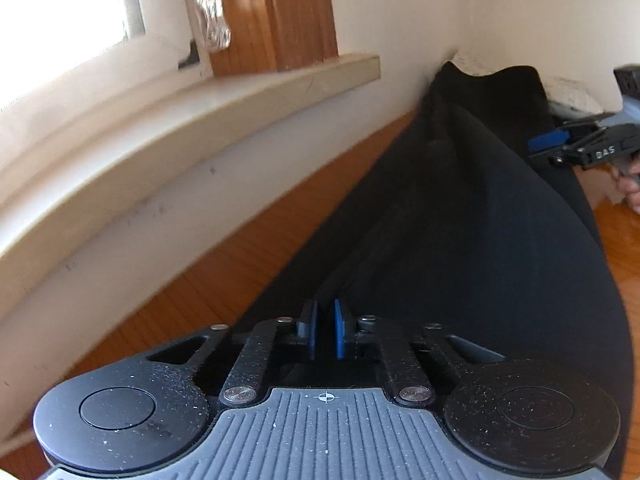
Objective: Fold clothes
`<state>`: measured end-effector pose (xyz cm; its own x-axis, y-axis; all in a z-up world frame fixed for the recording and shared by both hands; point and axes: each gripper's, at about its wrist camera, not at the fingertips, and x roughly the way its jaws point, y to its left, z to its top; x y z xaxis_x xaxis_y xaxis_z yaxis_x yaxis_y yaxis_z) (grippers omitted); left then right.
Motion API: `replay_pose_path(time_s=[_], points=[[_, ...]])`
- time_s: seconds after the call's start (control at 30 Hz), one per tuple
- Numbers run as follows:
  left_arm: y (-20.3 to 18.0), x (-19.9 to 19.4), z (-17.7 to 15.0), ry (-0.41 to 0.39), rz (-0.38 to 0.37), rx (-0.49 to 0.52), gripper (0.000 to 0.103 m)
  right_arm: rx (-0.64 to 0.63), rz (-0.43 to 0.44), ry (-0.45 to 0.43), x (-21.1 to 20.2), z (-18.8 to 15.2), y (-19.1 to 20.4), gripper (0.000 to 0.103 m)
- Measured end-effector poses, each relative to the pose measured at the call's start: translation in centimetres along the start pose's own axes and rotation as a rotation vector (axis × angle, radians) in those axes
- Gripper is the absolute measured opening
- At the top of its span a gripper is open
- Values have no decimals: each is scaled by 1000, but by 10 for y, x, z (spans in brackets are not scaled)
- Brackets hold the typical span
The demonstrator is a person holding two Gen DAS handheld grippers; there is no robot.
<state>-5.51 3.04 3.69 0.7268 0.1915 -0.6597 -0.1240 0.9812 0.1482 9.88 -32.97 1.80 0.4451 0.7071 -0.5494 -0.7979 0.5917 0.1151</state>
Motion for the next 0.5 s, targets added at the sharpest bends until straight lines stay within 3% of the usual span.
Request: replay_pose_path(time_s=[0.07, 0.13, 0.2, 0.3, 0.37, 0.5], points=[[0, -14, 5, -56, 22, -7, 6, -23, -13, 8, 5, 1, 3, 76], [10, -46, 14, -191, 36, -83, 6, -40, -24, 13, 8, 1, 5, 76], [21, -59, 22, -236, 31, -144, 6, -39, -23, 13, 9, 2, 5, 76], [19, -30, 25, -126, 129, -64, 7, -20, -9, 8, 7, 3, 0, 76], [20, -8, 20, -56, 134, -49, 7, -8, -6, 5, 6, 3, -2, 76], [25, 9, 7, -16, 114, -87, 9, -3, -8, 4, 5, 5, -3, 76]])
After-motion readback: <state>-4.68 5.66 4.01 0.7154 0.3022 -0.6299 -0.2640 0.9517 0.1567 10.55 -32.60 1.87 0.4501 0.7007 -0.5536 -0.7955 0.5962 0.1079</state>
